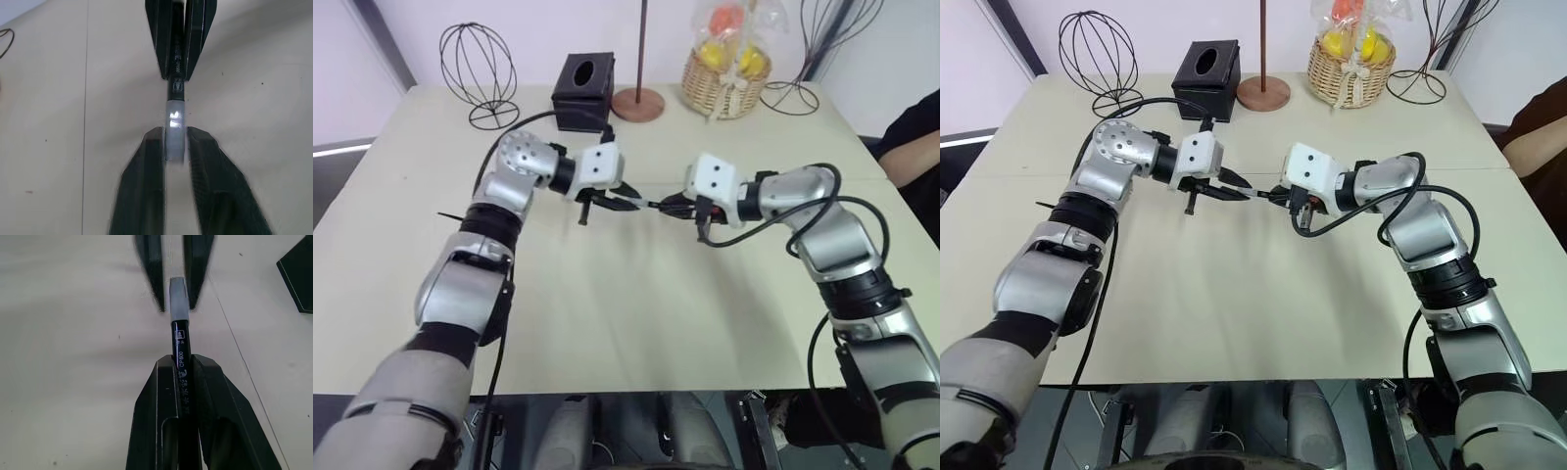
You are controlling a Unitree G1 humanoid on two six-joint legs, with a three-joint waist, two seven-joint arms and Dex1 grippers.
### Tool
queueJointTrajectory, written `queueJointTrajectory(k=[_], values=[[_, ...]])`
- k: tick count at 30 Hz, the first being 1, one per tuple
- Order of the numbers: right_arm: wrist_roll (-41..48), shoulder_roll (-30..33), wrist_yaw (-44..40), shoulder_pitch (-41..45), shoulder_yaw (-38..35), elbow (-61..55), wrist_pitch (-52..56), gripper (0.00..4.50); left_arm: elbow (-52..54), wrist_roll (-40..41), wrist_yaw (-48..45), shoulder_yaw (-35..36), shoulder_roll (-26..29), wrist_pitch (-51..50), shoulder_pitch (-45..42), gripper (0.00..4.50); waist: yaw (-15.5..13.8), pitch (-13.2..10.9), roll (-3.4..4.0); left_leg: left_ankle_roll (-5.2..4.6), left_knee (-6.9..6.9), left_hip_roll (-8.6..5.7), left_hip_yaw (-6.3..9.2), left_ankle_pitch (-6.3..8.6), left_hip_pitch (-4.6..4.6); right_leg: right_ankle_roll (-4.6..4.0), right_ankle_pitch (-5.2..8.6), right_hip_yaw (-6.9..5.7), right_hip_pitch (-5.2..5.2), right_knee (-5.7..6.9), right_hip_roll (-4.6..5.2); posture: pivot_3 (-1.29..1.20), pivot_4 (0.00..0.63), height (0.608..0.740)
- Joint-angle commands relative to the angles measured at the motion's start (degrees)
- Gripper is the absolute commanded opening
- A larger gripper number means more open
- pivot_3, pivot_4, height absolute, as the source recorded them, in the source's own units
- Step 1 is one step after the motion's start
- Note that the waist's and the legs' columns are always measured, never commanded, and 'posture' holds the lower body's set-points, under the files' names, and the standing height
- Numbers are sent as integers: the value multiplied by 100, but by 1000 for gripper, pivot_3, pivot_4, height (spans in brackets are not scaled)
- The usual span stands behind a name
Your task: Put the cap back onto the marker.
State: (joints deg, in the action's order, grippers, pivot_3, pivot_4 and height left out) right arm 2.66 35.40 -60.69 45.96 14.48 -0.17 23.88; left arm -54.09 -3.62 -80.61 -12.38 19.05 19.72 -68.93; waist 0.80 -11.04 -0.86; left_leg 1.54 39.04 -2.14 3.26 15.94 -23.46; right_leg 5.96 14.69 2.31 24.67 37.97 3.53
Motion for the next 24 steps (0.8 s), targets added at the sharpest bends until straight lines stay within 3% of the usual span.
queueJointTrajectory(k=[1,10,16,20,24], values=[[69,24,15,88,-114,-245,-84,0,94,-77,154,-32,128,236,-71,2842,10,0,0,0,0,0,-2,0,0,0,0,1,0,0,0,0,150,740],[50,121,51,-144,-151,-242,-25,0,4,-163,203,16,519,268,-77,2842,18,0,0,0,-1,1,0,0,0,0,0,1,2,0,-4,0,150,740],[-198,49,1272,-332,-770,548,-63,0,464,303,-196,307,962,-464,309,2842,20,0,0,0,-1,1,0,0,0,0,0,1,0,1,-2,0,150,740],[49,26,1784,-798,-1356,181,721,0,1310,673,-254,550,1323,-1377,933,2842,26,0,1,0,-5,5,2,0,0,-1,0,1,2,1,-5,0,150,740],[379,203,2027,-1843,-2049,-940,2253,0,2357,1084,644,1141,1519,-2476,1825,2842,-3,0,2,-1,-7,17,10,1,0,-2,1,3,1,2,-1,0,150,740]])
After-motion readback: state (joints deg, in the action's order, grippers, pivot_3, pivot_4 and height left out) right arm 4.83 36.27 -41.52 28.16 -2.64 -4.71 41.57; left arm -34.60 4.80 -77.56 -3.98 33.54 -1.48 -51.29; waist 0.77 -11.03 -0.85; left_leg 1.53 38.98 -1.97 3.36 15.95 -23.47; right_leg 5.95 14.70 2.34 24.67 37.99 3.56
